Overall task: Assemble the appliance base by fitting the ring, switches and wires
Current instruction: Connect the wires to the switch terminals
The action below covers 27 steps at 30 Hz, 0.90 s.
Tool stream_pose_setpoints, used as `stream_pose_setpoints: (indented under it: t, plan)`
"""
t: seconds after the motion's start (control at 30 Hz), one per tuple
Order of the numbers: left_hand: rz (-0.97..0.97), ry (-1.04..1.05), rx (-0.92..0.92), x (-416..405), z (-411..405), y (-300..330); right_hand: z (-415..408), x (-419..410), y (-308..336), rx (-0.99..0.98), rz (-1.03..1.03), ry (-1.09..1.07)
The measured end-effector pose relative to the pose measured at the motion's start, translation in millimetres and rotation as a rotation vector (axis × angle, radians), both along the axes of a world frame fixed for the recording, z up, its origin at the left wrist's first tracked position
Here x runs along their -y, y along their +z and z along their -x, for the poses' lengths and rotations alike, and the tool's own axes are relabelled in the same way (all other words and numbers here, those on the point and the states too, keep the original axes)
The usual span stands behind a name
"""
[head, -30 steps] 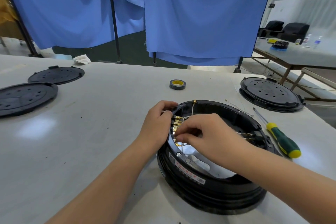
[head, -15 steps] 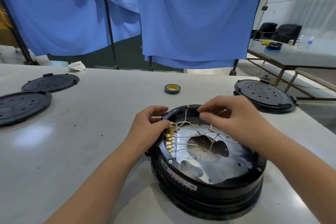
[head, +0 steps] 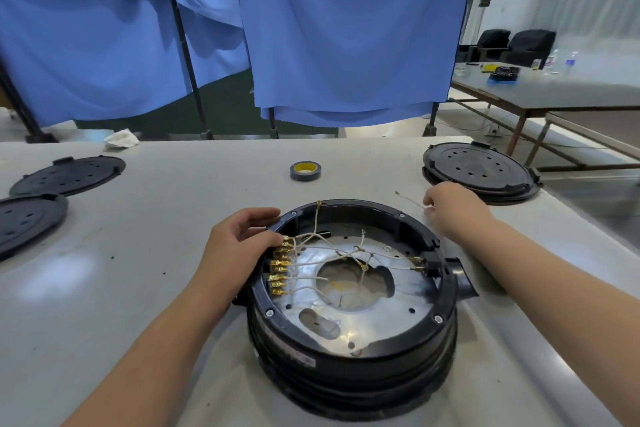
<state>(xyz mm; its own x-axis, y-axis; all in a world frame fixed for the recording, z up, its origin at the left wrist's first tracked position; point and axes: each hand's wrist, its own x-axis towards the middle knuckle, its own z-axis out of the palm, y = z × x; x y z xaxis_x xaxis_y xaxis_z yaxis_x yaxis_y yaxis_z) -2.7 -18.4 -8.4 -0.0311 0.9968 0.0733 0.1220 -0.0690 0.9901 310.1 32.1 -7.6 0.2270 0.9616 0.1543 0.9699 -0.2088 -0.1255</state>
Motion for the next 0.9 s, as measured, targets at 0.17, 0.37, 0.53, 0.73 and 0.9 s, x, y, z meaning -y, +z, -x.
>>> stream_pose_setpoints:
  t: [0.17, 0.37, 0.53, 0.73, 0.9]
  plan:
    - [0.007, -0.004, -0.01, -0.5, -0.6, -0.6, -3.6, -8.3, -8.0, -0.051, 0.052, -0.071]
    - [0.017, -0.002, -0.019, 0.2, -0.2, -0.1, 5.1, -7.3, 3.0, -0.039, 0.227, -0.07]
    - [0.022, -0.009, -0.014, 1.6, -0.7, 1.6, 12.2, 8.1, 7.8, -0.132, 0.243, -0.028]
    - [0.013, -0.009, -0.021, 1.5, 0.1, 1.9, 20.3, 54.2, 28.8, -0.785, -0.229, 0.071]
    - [-0.176, -0.005, -0.218, 8.1, -0.4, 11.1, 54.7, 92.1, 38.2, -0.842, -0.343, 0.328]
